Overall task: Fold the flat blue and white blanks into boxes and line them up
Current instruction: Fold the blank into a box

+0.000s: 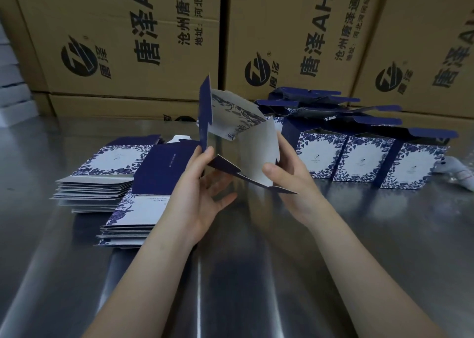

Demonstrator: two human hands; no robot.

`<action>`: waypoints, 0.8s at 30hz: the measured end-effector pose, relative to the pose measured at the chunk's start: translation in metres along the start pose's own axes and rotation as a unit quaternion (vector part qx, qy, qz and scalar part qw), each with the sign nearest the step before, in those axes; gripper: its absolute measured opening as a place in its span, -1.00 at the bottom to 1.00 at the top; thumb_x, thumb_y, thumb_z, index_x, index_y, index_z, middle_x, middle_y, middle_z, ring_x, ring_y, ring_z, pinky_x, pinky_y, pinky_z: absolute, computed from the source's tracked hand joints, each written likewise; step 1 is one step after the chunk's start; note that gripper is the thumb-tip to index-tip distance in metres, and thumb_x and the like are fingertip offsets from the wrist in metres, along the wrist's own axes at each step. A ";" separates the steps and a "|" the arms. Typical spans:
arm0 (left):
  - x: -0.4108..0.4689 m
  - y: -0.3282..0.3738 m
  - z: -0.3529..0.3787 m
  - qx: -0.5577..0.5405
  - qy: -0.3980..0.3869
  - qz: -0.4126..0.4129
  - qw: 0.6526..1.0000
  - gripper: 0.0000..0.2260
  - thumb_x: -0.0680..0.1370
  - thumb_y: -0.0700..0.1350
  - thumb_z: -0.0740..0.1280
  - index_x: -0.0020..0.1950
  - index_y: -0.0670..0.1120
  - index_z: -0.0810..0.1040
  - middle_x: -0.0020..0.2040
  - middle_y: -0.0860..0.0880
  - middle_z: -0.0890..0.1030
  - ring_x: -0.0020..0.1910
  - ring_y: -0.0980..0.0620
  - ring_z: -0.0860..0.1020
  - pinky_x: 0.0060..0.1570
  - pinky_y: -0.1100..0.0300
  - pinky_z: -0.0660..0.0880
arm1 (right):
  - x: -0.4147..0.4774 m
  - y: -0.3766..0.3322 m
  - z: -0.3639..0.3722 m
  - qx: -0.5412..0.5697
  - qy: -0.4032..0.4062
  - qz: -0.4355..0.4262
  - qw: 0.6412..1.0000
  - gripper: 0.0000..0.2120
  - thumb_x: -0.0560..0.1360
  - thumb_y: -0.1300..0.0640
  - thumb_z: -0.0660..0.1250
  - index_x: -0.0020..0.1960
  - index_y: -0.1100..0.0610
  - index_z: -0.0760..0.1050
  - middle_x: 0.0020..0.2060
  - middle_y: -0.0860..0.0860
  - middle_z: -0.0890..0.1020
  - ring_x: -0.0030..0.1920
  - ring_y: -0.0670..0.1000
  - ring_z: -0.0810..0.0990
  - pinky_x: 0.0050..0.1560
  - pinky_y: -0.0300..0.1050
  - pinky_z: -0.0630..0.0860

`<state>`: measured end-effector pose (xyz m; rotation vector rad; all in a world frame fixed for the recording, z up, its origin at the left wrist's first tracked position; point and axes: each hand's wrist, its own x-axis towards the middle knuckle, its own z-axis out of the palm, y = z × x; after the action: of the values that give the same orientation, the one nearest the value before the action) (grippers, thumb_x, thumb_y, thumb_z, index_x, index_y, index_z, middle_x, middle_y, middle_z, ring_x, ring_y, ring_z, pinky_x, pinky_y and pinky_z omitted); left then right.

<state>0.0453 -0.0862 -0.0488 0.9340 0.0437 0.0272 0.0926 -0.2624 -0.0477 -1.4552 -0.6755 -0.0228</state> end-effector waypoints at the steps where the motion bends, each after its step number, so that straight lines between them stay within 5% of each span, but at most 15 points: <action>1: -0.001 0.000 0.001 0.001 0.010 0.001 1.000 -0.24 0.28 0.18 0.46 0.48 0.15 0.39 0.21 -0.09 0.64 0.07 0.00 0.69 -0.07 -0.05 0.55 | 0.000 -0.001 0.000 -0.007 0.006 -0.005 1.000 -0.18 0.32 0.00 0.49 0.51 0.02 0.24 0.42 0.03 0.41 0.42 0.07 0.37 0.42 0.21 0.30; 6: 0.000 -0.004 0.004 0.009 0.049 0.011 0.999 -0.79 0.55 0.17 0.34 0.11 0.14 0.62 0.11 0.01 0.69 0.15 -0.07 0.65 -0.07 -0.09 0.58 | 0.000 -0.003 0.000 0.000 0.082 -0.018 0.996 -0.35 0.37 -0.02 0.43 0.42 0.07 0.39 0.30 0.03 0.55 0.31 0.08 0.51 0.37 0.20 0.38; 9: -0.003 -0.003 0.009 0.034 0.074 0.024 0.996 -0.75 0.60 0.14 0.26 0.22 0.14 0.58 0.23 0.07 0.60 0.24 -0.07 0.58 0.06 -0.16 0.52 | 0.000 -0.003 -0.001 -0.011 0.097 -0.023 0.995 -0.39 0.40 -0.07 0.41 0.41 0.04 0.40 0.28 0.02 0.56 0.29 0.07 0.53 0.33 0.14 0.42; 12: -0.004 -0.003 0.012 0.055 0.083 0.039 0.994 -0.80 0.63 0.15 0.20 0.14 0.21 0.57 0.15 0.22 0.61 0.24 -0.03 0.56 0.18 -0.18 0.47 | 0.001 -0.004 -0.001 -0.001 0.074 -0.016 0.997 -0.51 0.46 -0.13 0.38 0.38 -0.14 0.42 0.36 -0.05 0.49 0.36 0.00 0.46 0.35 0.09 0.38; 16: -0.004 -0.003 0.012 0.071 0.089 0.015 0.993 -0.75 0.64 0.16 0.11 0.20 0.20 0.51 0.21 0.16 0.56 0.29 -0.08 0.52 0.31 -0.21 0.39 | 0.000 -0.011 -0.002 0.003 0.027 -0.013 1.000 -0.60 0.50 -0.11 0.34 0.32 -0.33 0.40 0.44 -0.11 0.37 0.45 -0.13 0.30 0.47 0.04 0.27; 18: -0.004 -0.002 0.013 0.077 0.090 0.008 0.993 -0.77 0.64 0.17 0.08 0.14 0.20 0.50 0.21 0.14 0.55 0.29 -0.07 0.52 0.31 -0.20 0.39 | -0.002 -0.015 -0.001 0.017 0.013 -0.023 0.999 -0.49 0.35 -0.28 0.43 0.28 -0.30 0.47 0.39 -0.19 0.42 0.47 -0.12 0.27 0.39 -0.13 0.37; 21: -0.005 -0.002 0.014 0.074 0.103 -0.004 0.992 -0.73 0.64 0.16 0.07 0.21 0.14 0.49 0.29 0.05 0.54 0.27 -0.08 0.53 0.23 -0.17 0.41 | -0.006 -0.024 0.000 0.039 0.008 -0.049 0.998 -0.63 0.30 -0.25 0.50 0.05 -0.14 0.63 0.36 -0.13 0.47 0.45 -0.07 0.32 0.21 -0.27 0.47; 24: -0.005 -0.001 0.014 0.064 0.115 -0.014 0.991 -0.64 0.65 0.18 0.07 0.34 0.10 0.47 0.31 0.00 0.54 0.28 -0.10 0.53 0.22 -0.19 0.40 | -0.006 -0.026 0.001 -0.012 0.006 -0.068 0.998 -0.78 0.33 -0.17 0.48 -0.12 -0.07 0.68 0.34 -0.09 0.49 0.41 -0.14 0.37 0.39 -0.03 0.38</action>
<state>0.0408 -0.0987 -0.0413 1.0551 0.2739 0.1070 0.0768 -0.2680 -0.0272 -1.4296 -0.7671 -0.1459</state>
